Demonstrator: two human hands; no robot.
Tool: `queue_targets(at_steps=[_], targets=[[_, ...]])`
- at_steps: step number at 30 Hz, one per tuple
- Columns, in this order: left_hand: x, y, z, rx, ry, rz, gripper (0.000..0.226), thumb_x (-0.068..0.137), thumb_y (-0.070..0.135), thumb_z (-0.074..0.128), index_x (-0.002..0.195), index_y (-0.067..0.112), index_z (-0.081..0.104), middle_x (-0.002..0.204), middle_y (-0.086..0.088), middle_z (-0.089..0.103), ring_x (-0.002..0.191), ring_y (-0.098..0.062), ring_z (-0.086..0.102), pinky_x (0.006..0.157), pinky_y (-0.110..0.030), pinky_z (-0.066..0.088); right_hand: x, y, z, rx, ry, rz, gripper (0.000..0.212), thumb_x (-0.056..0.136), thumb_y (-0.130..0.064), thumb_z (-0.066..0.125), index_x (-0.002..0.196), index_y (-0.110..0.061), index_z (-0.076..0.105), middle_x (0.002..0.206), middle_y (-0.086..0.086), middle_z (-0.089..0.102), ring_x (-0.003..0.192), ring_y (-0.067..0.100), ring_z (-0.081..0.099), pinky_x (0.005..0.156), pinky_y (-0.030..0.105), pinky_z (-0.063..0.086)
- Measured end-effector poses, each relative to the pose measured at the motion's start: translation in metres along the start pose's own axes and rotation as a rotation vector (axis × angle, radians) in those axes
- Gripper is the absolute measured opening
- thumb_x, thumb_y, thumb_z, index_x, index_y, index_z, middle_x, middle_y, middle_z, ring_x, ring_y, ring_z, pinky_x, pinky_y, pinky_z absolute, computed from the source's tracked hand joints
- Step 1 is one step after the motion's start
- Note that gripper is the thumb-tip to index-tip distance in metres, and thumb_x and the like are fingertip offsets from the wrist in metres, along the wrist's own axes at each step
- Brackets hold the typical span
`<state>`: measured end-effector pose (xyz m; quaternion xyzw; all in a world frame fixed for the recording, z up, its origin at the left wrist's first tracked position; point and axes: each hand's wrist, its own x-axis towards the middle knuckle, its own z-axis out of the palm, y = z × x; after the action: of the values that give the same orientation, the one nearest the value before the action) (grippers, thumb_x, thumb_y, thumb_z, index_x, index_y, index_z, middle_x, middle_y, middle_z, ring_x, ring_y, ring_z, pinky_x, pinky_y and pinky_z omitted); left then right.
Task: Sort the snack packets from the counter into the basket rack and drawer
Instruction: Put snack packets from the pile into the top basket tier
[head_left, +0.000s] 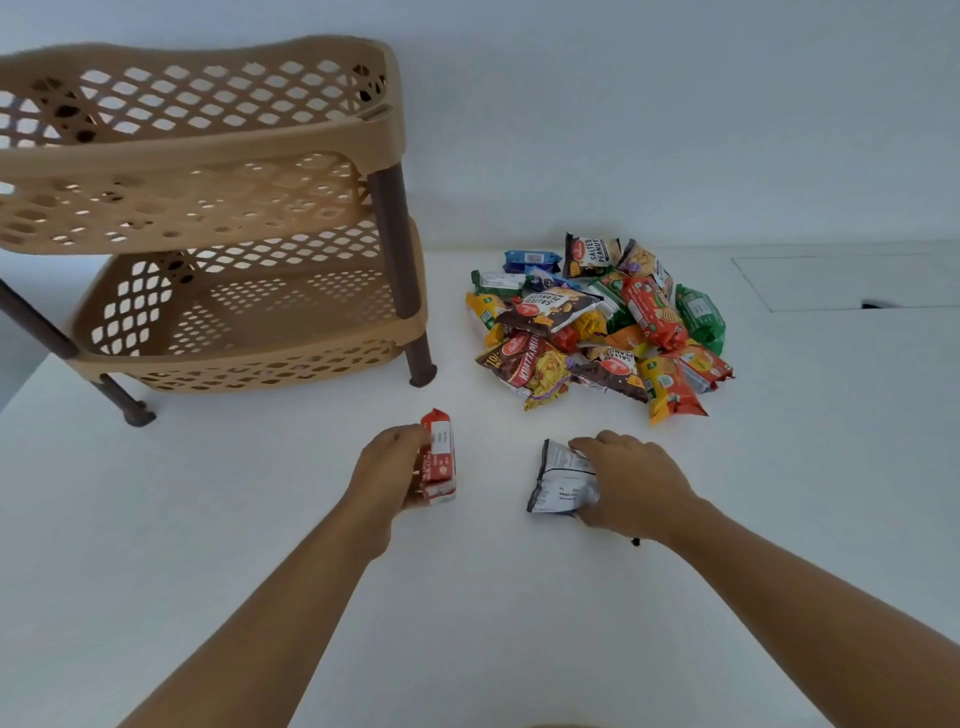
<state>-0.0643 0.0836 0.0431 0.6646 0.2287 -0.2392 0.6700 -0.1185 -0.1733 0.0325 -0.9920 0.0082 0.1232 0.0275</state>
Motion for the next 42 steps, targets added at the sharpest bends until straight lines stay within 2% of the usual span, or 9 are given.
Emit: queue_targets(at_steps=[6,9,13,18,23,27,30,37,42], targets=[[-0.035,0.014,-0.040,-0.443,-0.221,-0.117,0.043,0.092,0.027,0.045,0.128,0.006,0.057,0.107,-0.015,0.066,0.082,-0.024,0.063,0.064,-0.036,0.054,-0.014,-0.038,-0.029,0.976,0.050,0.205,0.025,0.081,-0.025,0.066,0.104,-0.017,0.066,0.089,0.007,0.073,0.079,0.024,0.069,0.072,0.035,0.059],[-0.052,0.029,-0.057,-0.493,-0.278,-0.138,0.037,0.088,0.027,0.053,0.117,0.005,0.059,0.104,-0.018,0.060,0.080,-0.030,0.064,0.069,-0.039,0.056,-0.023,-0.062,-0.050,1.777,-0.083,0.390,0.032,0.090,-0.010,0.047,0.118,-0.001,0.061,0.104,0.025,0.071,0.099,0.040,0.067,0.089,0.052,0.054],[-0.073,0.049,-0.077,-0.424,-0.310,-0.093,0.036,0.079,0.020,0.063,0.111,0.003,0.057,0.089,-0.018,0.066,0.076,-0.025,0.059,0.067,-0.031,0.048,-0.036,-0.095,-0.085,2.206,-0.150,0.421,0.052,0.085,-0.039,0.058,0.112,0.005,0.070,0.105,0.024,0.070,0.089,0.037,0.066,0.078,0.045,0.054],[-0.089,0.077,-0.101,-0.204,-0.316,0.041,0.033,0.085,0.022,0.064,0.108,0.001,0.053,0.067,-0.011,0.054,0.046,-0.013,0.039,0.040,-0.018,0.032,-0.055,-0.149,-0.121,2.133,-0.265,0.127,0.073,0.035,-0.020,0.100,0.100,0.003,0.075,0.115,0.032,0.066,0.096,0.043,0.069,0.076,0.051,0.060],[-0.102,0.114,-0.121,-0.222,-0.171,0.131,0.030,0.089,0.030,0.063,0.112,0.012,0.060,0.096,-0.018,0.071,0.073,-0.027,0.068,0.055,-0.031,0.052,-0.058,-0.197,-0.168,1.754,-0.369,0.095,0.047,0.084,-0.002,0.062,0.130,0.008,0.052,0.122,0.037,0.059,0.108,0.046,0.063,0.097,0.048,0.045],[-0.115,0.151,-0.136,-0.238,-0.116,0.255,0.017,0.088,0.015,0.057,0.104,0.010,0.061,0.095,-0.020,0.071,0.082,-0.033,0.068,0.076,-0.045,0.056,-0.048,-0.209,-0.193,1.909,-0.089,0.135,0.040,0.068,-0.005,0.063,0.107,0.004,0.061,0.093,0.030,0.071,0.069,0.040,0.071,0.065,0.046,0.060],[-0.127,0.186,-0.143,-0.159,-0.161,0.462,0.012,0.091,0.020,0.060,0.102,0.018,0.065,0.092,-0.011,0.076,0.084,-0.029,0.074,0.081,-0.047,0.057,-0.039,-0.206,-0.215,1.811,0.098,0.094,0.036,0.073,-0.007,0.064,0.108,0.000,0.064,0.099,0.025,0.073,0.082,0.039,0.071,0.085,0.053,0.055],[-0.109,0.281,-0.146,0.033,-0.107,0.788,0.030,0.088,0.030,0.071,0.114,0.016,0.063,0.098,-0.004,0.075,0.080,-0.021,0.075,0.064,-0.031,0.058,-0.006,-0.189,-0.295,1.531,0.484,-0.068,0.039,0.071,-0.023,0.064,0.108,-0.011,0.065,0.095,0.011,0.076,0.087,0.028,0.074,0.078,0.042,0.061],[-0.051,0.344,-0.124,0.285,-0.032,0.741,0.029,0.085,0.026,0.075,0.103,0.008,0.061,0.100,-0.011,0.071,0.079,-0.021,0.073,0.060,-0.029,0.060,0.037,-0.180,-0.359,1.471,0.632,-0.181,0.022,0.081,-0.024,0.066,0.099,-0.012,0.067,0.094,0.005,0.077,0.088,0.020,0.074,0.078,0.031,0.061]])
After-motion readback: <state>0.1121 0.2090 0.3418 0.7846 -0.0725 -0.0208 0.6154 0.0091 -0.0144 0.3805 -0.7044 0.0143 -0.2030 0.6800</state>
